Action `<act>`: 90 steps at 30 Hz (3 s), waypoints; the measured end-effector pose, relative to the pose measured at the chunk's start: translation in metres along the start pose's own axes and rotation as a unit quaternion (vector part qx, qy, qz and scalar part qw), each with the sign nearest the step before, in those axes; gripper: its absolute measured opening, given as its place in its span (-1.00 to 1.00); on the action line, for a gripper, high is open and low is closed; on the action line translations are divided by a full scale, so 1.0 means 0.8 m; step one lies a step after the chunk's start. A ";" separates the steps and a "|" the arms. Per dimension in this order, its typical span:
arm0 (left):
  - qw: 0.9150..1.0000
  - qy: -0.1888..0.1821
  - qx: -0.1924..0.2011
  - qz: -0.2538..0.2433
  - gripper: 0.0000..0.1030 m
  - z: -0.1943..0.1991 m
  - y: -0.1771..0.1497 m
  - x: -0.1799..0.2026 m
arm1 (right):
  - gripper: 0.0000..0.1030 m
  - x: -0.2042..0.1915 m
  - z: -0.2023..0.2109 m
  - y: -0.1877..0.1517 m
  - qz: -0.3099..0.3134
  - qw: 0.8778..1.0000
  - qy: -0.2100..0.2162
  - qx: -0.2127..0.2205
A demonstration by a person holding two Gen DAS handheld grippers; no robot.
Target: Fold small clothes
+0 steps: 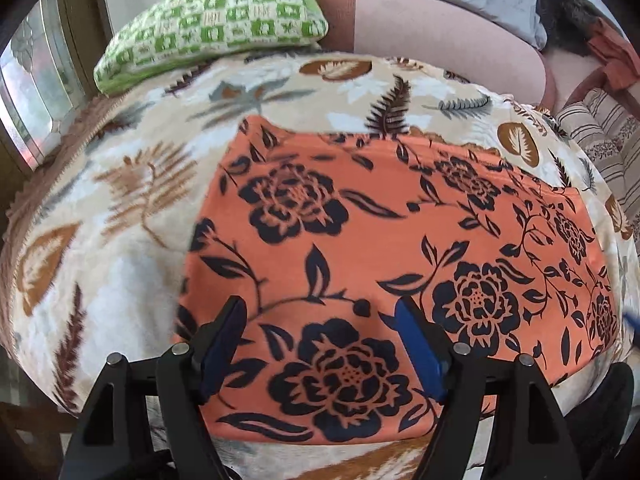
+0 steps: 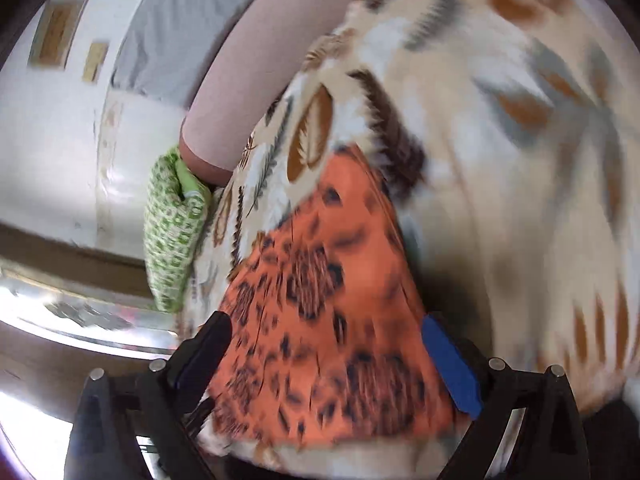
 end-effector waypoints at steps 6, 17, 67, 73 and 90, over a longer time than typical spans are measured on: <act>1.000 -0.014 -0.005 -0.006 0.49 -0.002 -0.007 0.015 | 0.89 0.042 -0.033 -0.061 -0.085 0.995 0.025 -0.036; 1.000 -0.001 0.009 0.008 0.49 0.023 -0.020 -0.005 | -0.79 0.017 -0.022 -0.050 -0.014 0.997 -0.039 0.060; 0.996 -0.008 -0.040 0.076 0.25 -0.024 -0.018 -0.115 | -0.36 -0.013 -0.144 0.121 0.130 0.978 -0.161 -0.033; 0.997 -0.022 0.030 0.060 0.36 0.021 0.029 -0.113 | 0.43 -0.085 -0.085 0.108 0.221 0.952 -0.201 0.072; 0.989 -0.028 -0.049 0.137 -0.54 -0.123 0.145 -0.149 | 0.55 -0.074 -0.150 -0.033 0.268 0.955 -0.109 -0.067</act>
Point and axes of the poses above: each gripper's, at about its wrist camera, not at the fingertips, and z roughly against the way its jaws point, x to its right, y to its top, the point moved 5 cm from there along -z, roughly the way its jaws point
